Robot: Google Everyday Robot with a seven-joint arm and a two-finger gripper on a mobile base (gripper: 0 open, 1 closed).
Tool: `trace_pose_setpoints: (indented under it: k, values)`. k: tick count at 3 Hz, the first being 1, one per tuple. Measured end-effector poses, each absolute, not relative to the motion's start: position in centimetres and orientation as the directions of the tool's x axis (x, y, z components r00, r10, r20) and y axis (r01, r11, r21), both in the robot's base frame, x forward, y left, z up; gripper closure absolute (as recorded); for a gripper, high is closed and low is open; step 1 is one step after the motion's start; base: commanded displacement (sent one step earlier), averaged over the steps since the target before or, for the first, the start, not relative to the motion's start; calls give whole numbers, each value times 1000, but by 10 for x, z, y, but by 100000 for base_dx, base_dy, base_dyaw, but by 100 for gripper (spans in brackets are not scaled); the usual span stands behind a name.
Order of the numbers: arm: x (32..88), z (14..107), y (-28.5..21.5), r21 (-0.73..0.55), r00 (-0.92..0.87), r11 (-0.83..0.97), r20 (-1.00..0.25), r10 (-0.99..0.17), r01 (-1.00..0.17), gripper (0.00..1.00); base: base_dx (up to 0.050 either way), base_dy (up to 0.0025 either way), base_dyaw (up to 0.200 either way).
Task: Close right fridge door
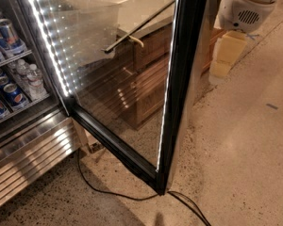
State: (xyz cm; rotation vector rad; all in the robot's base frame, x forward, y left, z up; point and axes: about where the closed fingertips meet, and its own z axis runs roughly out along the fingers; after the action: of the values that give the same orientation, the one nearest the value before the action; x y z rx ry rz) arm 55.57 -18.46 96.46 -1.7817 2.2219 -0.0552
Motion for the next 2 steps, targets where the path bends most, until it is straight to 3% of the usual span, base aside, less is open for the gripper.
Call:
trace_pose_setpoints:
  k: [2]
  values:
    - [562,941,-168,-187,-151,185,-185,-971,-965,0,0,0,0]
